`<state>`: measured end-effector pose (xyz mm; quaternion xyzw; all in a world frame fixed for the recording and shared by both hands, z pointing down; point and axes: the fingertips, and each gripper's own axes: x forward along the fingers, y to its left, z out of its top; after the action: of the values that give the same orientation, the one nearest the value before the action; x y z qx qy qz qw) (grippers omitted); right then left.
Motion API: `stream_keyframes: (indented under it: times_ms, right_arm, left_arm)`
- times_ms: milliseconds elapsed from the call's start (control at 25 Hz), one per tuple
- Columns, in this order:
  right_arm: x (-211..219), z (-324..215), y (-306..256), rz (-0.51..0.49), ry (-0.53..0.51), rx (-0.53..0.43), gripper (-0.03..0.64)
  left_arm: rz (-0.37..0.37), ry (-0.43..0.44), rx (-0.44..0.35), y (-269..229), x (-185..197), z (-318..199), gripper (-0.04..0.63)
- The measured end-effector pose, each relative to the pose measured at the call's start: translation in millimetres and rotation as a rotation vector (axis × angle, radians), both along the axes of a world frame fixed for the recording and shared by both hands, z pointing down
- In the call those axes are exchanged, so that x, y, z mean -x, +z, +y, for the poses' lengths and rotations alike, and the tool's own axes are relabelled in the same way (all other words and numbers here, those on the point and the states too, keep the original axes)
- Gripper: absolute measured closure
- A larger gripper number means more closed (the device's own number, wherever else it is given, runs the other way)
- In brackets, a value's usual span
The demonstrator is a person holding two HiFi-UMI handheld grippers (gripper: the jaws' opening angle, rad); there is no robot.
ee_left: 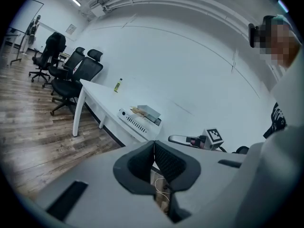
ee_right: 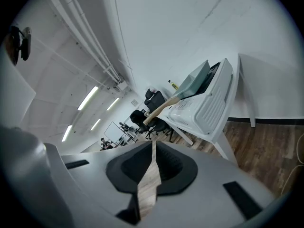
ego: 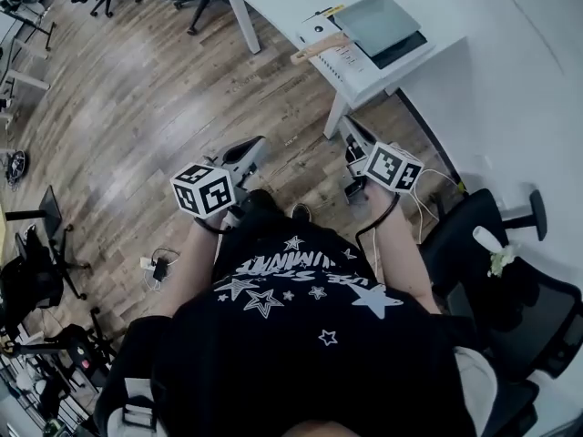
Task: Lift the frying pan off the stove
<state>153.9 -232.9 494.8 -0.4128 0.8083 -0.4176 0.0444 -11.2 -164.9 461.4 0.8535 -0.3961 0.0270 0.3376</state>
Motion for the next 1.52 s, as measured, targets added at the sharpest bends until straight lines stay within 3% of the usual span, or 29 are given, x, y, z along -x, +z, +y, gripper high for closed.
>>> stream_keyframes:
  times_ms: [160,440,520,560,640,960,1520]
  right_arm:
    - [3.8,-5.5,-1.5,-0.036,-0.005,0.007,0.607]
    - [-0.1,-21.3,-3.0,-0.103,0.034,0.04,0.599]
    - [2.6,-28.1,-4.8,-0.139,0.043,0.049,0.502]
    - [4.5,-32.0,-6.1,-0.156,0.044,0.052,0.485]
    - [7.9,-41.8,-8.3,-0.184,0.051,0.057,0.464]
    - [21.1,-94.7,-1.9,-0.346,0.12,0.182,0.388]
    - [31.7,-164.2,-0.2,-0.363,0.207,0.2,0.385]
  left_arm:
    - [0.019,-0.023,0.027,1.6,0.9,-14.0,0.586]
    - [0.069,0.017,0.069,4.3,-11.6,-50.3,0.586]
    - [0.089,0.038,0.082,5.9,-13.2,-62.0,0.584]
    - [0.103,0.052,0.09,6.8,-14.1,-67.8,0.57]
    - [0.134,0.084,0.109,9.0,-16.2,-80.2,0.465]
    - [0.209,0.205,0.192,16.8,-23.4,-141.7,0.347]
    - [0.341,0.434,0.385,14.3,-51.3,-211.4,0.325]
